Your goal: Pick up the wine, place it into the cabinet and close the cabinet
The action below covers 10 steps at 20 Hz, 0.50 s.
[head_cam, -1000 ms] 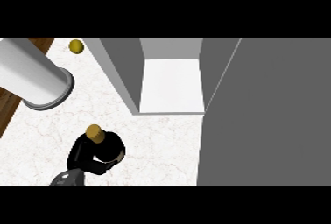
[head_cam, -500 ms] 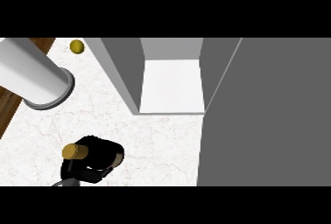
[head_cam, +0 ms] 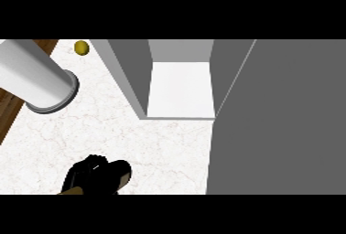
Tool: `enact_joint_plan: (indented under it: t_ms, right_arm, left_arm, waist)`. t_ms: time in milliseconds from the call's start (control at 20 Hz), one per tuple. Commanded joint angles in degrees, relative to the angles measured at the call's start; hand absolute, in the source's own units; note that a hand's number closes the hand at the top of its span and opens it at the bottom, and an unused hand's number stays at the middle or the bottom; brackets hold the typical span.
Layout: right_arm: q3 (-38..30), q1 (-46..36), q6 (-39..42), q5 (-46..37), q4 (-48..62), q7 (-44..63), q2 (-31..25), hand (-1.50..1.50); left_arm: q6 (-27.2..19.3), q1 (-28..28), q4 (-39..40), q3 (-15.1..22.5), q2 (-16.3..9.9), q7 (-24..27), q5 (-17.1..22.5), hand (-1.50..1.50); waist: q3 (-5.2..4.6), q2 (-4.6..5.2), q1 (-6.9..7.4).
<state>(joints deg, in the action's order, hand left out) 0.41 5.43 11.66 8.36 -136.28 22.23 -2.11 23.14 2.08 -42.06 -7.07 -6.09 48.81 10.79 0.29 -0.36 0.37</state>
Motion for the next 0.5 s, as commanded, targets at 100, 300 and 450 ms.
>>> enact_joint_plan:
  t_ms: [100,300,450]
  right_arm:
    - [-0.13,0.46,1.51,0.67,3.19,-3.81,0.58,-1.50]
    - [-2.25,1.22,2.27,0.90,4.54,-5.23,-0.36,-1.50]
    - [-1.57,0.65,1.40,0.98,4.81,-4.92,0.64,-1.50]
  left_arm:
    - [2.31,-6.97,-13.24,4.28,4.00,-1.73,1.56,1.50]
    - [0.49,-12.93,-33.41,6.41,3.81,-17.86,7.34,1.50]
    - [-1.66,-16.64,-42.81,8.54,4.69,-23.38,8.69,1.50]
  waist:
    - [-0.24,0.24,-0.05]
    - [-0.16,0.16,0.23]
    - [-0.21,0.23,0.04]
